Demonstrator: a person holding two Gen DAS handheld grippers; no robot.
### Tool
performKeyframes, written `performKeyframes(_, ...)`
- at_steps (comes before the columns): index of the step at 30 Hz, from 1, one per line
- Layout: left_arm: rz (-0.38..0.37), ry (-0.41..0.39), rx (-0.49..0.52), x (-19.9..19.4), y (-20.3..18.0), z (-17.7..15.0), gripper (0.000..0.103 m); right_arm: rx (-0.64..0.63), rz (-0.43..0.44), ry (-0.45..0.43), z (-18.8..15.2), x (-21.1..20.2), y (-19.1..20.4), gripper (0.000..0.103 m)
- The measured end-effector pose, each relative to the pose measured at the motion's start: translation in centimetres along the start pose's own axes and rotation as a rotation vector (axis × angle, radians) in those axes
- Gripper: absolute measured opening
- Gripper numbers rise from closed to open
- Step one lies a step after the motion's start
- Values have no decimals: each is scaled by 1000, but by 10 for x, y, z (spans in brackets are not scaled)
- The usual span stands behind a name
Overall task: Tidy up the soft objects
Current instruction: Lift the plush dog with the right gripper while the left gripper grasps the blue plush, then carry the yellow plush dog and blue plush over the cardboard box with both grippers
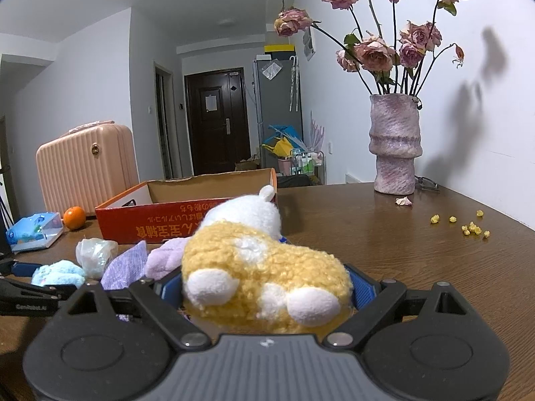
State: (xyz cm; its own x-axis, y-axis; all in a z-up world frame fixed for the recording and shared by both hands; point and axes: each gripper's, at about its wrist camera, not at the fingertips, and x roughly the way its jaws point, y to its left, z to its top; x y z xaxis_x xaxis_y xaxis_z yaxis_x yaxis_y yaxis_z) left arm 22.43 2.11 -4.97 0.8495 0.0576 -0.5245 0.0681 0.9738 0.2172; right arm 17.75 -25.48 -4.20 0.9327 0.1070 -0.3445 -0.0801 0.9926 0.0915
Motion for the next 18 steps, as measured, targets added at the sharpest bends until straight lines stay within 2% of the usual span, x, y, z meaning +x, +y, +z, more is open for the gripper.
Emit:
performKeyframes(9,-4,-72,-59,-32,3,-2,74,-1,12,-20,0,-4,0,93)
performKeyframes(18,-37,-148,-170,-69,8,6,74,-30,26,-58,4,-14,7,93)
